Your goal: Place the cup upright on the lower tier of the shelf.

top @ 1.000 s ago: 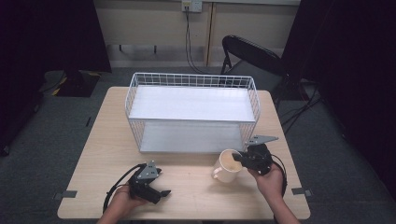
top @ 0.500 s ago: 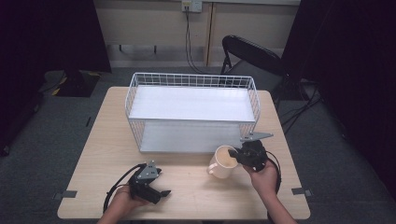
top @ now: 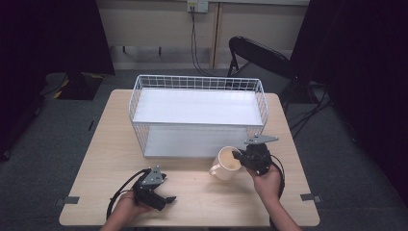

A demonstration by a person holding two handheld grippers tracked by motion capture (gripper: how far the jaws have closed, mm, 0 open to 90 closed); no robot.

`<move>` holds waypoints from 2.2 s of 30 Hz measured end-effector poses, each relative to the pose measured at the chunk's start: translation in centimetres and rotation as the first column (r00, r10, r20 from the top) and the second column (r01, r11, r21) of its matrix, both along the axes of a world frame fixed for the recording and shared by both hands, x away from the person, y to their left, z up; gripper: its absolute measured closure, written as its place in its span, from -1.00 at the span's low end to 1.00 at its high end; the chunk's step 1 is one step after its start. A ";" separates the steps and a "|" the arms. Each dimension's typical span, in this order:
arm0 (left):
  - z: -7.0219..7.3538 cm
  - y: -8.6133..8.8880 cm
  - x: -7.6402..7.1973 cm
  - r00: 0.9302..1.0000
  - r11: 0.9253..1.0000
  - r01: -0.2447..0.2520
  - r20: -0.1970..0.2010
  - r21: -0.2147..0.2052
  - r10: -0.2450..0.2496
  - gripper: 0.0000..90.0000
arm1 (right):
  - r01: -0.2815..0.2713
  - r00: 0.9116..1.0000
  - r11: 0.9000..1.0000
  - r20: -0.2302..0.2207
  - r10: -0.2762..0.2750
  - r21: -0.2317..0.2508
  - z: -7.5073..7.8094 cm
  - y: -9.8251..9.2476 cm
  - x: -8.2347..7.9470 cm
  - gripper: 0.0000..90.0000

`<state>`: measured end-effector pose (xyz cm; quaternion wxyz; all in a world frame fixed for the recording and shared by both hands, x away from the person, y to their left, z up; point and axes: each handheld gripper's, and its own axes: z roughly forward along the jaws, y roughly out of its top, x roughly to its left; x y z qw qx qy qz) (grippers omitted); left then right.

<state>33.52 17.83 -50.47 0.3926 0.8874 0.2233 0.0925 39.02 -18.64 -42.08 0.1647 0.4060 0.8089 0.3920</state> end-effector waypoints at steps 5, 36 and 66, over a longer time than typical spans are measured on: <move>0.0 0.0 0.0 1.000 1.000 0.002 0.000 0.001 -0.002 -0.78 | 0.011 1.000 1.000 0.019 -0.011 0.000 0.1 0.3 0.0 0.82; 0.0 0.0 0.0 1.000 1.000 0.003 -0.001 0.001 -0.003 -0.78 | 0.101 0.990 0.995 0.101 -0.098 -0.019 -0.2 0.9 0.9 0.82; 0.0 0.0 0.0 1.000 1.000 0.003 -0.001 0.001 -0.003 -0.78 | 0.152 0.979 0.988 0.139 -0.145 -0.034 -0.5 1.8 1.8 0.82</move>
